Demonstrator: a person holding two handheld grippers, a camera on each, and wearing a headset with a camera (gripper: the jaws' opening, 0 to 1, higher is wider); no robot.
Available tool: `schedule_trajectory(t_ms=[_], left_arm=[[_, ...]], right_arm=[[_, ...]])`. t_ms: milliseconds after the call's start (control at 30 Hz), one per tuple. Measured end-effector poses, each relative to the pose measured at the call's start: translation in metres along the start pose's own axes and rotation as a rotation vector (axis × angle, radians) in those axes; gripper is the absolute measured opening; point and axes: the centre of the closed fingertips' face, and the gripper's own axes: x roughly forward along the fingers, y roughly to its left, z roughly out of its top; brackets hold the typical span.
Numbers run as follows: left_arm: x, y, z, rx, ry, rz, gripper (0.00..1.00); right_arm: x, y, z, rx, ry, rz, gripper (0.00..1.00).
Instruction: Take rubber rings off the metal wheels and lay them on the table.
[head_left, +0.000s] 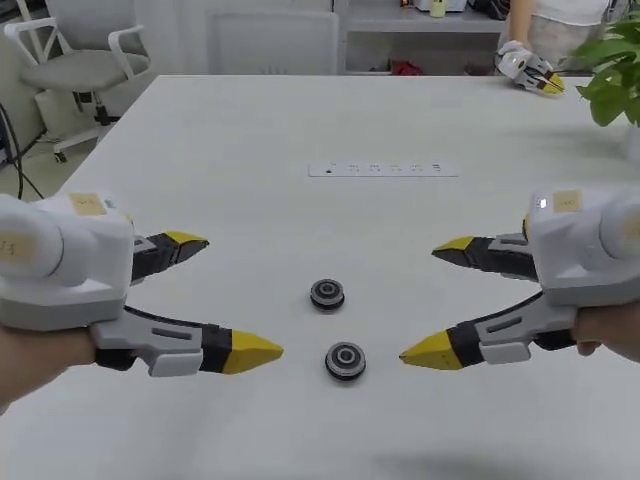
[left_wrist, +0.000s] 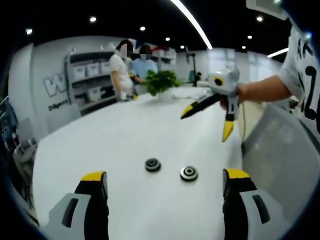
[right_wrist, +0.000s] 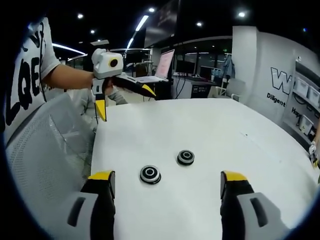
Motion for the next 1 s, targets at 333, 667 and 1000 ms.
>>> schedule_trajectory(t_ms=[333, 667, 1000], left_arm=[[0.013, -0.005, 0.003, -0.019, -0.005, -0.028, 0.95], [0.021, -0.010, -0.002, -0.018, 0.014, -0.057, 0.92], [0.028, -0.012, -0.005, -0.017, 0.027, -0.081, 0.87]], right_arm=[[0.006, -0.001, -0.008, 0.005, 0.013, 0.015, 0.78], [0.016, 0.000, -0.016, -0.007, 0.030, 0.032, 0.70], [0.025, 0.001, -0.023, -0.017, 0.048, 0.055, 0.66]])
